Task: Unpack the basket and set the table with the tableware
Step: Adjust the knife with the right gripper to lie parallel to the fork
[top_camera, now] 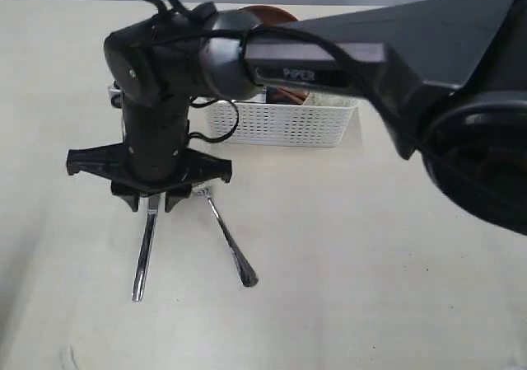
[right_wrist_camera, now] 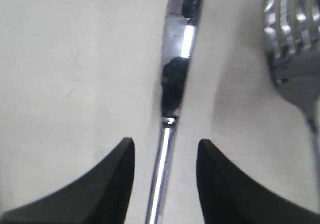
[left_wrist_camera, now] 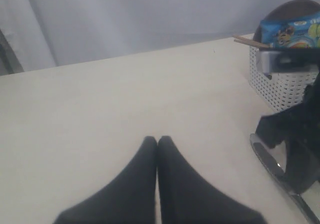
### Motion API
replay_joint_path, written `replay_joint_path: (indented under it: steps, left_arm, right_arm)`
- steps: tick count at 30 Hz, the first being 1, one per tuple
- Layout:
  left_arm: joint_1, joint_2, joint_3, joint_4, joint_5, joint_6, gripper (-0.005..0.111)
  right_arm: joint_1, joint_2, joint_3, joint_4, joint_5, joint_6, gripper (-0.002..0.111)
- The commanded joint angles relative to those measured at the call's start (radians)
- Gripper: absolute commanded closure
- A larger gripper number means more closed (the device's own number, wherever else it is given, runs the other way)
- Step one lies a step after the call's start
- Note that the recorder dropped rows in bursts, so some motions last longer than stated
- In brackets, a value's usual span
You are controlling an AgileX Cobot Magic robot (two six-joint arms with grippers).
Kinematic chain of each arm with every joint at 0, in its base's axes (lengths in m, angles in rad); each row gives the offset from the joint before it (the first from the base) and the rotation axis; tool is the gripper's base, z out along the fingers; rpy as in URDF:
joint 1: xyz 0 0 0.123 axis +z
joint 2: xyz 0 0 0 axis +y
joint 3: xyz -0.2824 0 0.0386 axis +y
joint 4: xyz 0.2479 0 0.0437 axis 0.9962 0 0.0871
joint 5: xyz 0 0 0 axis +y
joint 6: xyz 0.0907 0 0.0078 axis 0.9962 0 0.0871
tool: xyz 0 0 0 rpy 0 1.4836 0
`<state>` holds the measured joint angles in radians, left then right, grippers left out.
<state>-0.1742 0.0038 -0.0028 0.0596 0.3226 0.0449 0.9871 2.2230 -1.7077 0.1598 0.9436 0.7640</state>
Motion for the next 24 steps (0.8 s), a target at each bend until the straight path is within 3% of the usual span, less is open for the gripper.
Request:
replay_joint_path:
  steps: [1,5,19,22,24]
  left_arm:
    - [0.002,-0.004,0.003,-0.009,-0.001,0.000,0.107]
    - [0.002,-0.004,0.003,-0.009,-0.001,0.000,0.107]
    - [0.002,-0.004,0.003,-0.009,-0.001,0.000,0.107]
    - [0.002,-0.004,0.003,-0.009,-0.001,0.000,0.107]
    - [0.002,-0.004,0.003,-0.009,-0.001,0.000,0.107]
  right_arm:
    - [-0.061,-0.040,-0.001,-0.125,0.216,-0.082,0.069]
    - [-0.065,-0.015,0.002,-0.146,0.263,-0.246,0.071]
    - [-0.065,0.055,0.002,-0.140,0.189,-0.317,0.072]
    - [-0.065,0.055,0.002,-0.138,0.187,-0.316,0.084]
    - [-0.065,0.055,0.002,-0.136,0.197,-0.316,0.101]
